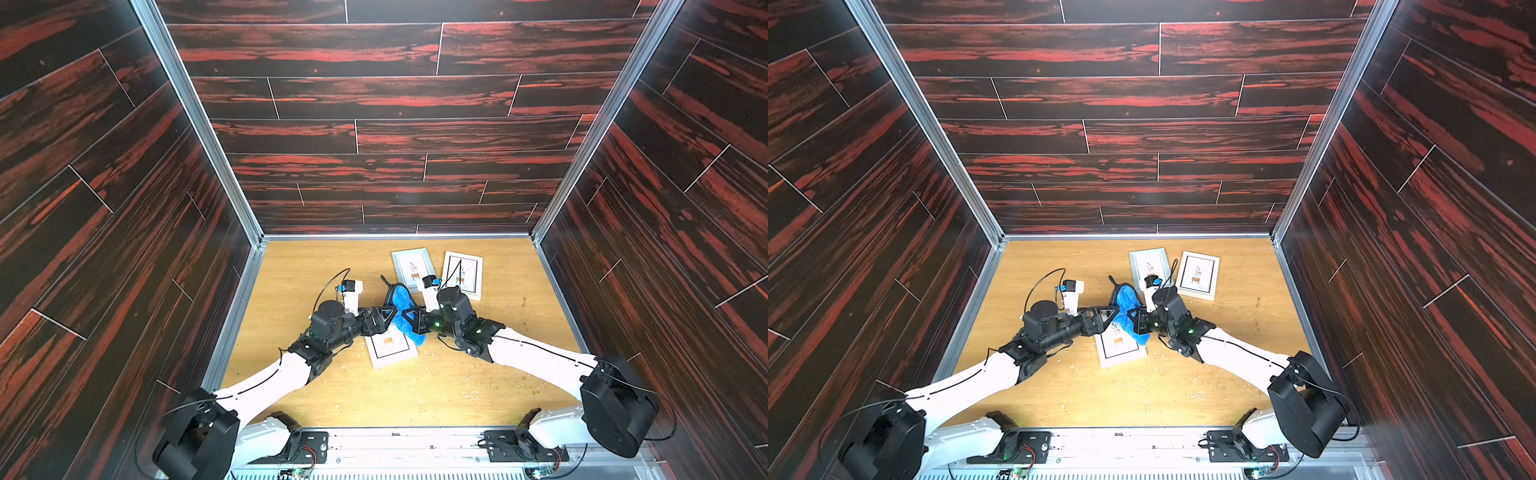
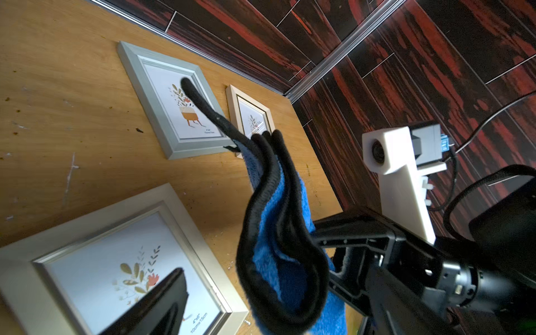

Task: Wipe the picture frame with a cloth
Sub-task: Adjust the cleaning item, then wipe the dirt from the picture frame.

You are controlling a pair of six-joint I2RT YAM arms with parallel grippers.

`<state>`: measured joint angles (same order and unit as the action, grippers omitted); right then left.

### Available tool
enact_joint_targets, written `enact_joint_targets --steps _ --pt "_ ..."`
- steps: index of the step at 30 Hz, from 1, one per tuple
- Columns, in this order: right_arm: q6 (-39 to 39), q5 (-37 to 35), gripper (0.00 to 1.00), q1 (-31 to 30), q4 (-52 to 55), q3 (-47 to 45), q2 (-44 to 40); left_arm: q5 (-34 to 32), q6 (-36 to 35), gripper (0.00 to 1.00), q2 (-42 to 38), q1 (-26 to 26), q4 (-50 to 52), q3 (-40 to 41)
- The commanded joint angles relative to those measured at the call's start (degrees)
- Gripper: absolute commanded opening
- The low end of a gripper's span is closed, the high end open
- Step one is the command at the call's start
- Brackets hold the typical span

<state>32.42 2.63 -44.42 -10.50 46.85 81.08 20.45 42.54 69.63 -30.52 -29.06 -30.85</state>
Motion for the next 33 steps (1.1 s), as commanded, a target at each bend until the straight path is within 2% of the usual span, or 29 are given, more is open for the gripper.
enact_joint_targets --steps 1,3,5,11,13,16,18,22,24,28,33 --pt "-0.99 2.54 0.0 -1.07 -4.17 -1.4 -1.88 2.48 2.75 0.99 2.56 -0.1 -5.75 -0.21" --pt "-1.48 2.58 0.0 -1.6 -4.2 -1.33 -1.8 2.69 3.22 0.94 3.71 -0.14 -6.0 -0.98" --pt "-1.75 2.72 0.0 -1.86 -4.34 -1.47 -1.85 3.15 3.62 0.83 4.41 -0.15 -6.18 -1.56" --pt "-2.5 2.38 0.0 -2.35 -4.68 -1.41 -1.67 4.31 4.12 0.32 5.6 -0.12 -6.14 -2.17" --pt "-2.63 1.69 0.0 -2.47 -4.31 -1.32 -1.5 4.14 4.15 0.18 5.57 -0.11 -5.31 -2.11" --pt "-3.57 -0.92 0.16 -2.51 -1.26 0.05 -1.16 1.51 3.72 0.04 4.09 -0.06 -2.6 -1.63" --pt "-4.36 -3.69 0.25 -2.42 1.46 1.1 -1.07 -1.07 3.53 0.0 2.68 0.31 -2.19 -0.38" --pt "-6.35 -8.04 0.45 -2.41 5.1 2.18 -1.48 -4.22 2.17 0.0 -2.34 3.81 4.77 0.85" --pt "-6.91 -9.86 0.51 -2.31 6.45 2.39 -1.35 -5.66 1.27 0.0 -5.38 6.34 9.4 1.14" --pt "-7.29 -13.37 0.56 -1.83 9.91 3.1 1.16 -11.32 -0.94 0.0 -12.61 11.54 22.55 0.8" --pt "-6.51 -14.02 0.56 -1.81 11.98 3.26 6.39 -23.35 -6.09 0.0 -15.73 12.88 40.71 -5.07"
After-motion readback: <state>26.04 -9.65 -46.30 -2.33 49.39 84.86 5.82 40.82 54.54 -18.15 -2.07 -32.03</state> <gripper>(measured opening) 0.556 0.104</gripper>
